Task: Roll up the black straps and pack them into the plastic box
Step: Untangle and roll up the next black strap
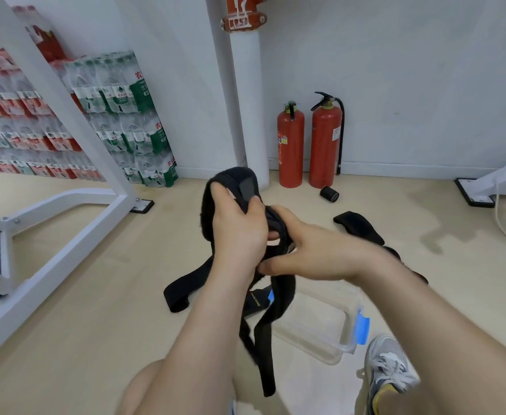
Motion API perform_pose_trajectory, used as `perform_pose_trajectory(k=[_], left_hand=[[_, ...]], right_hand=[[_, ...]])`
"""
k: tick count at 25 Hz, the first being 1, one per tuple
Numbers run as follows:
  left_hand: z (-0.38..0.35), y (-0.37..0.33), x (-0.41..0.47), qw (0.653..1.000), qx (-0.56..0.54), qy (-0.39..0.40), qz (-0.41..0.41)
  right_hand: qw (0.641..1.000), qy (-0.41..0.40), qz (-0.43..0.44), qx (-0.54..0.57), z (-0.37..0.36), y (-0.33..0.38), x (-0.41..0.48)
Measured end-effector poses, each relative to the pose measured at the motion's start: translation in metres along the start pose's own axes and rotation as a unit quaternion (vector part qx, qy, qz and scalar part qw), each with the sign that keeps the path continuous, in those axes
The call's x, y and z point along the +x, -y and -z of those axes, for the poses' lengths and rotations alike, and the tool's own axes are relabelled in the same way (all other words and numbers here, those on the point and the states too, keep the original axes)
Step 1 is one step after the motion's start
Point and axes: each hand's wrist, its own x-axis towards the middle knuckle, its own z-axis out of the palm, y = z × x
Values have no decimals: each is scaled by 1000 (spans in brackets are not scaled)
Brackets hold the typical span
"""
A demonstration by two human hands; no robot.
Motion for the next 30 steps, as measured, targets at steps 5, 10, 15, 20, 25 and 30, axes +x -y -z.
perform_pose_trajectory(k=[5,10,15,20,25,30], left_hand=[[13,-6,2,974,151,113,-128],[33,-5,17,916,365,36,-165],[36,1,14,966,245,87,13],[10,9,-11,950,83,287,94],[1,19,-6,990,-39,131,29],[15,15,12,984,-149,55,85]], right_hand=[[993,-100,13,64,-5,-33,19],[971,119,5,206,36,-29,-1],[938,-38,-6,345,39,-27,3],[908,-200,-27,368,24,-25,17],[933,-167,23,317,14,-13,11],[989,-111,34,91,-2,-17,15]])
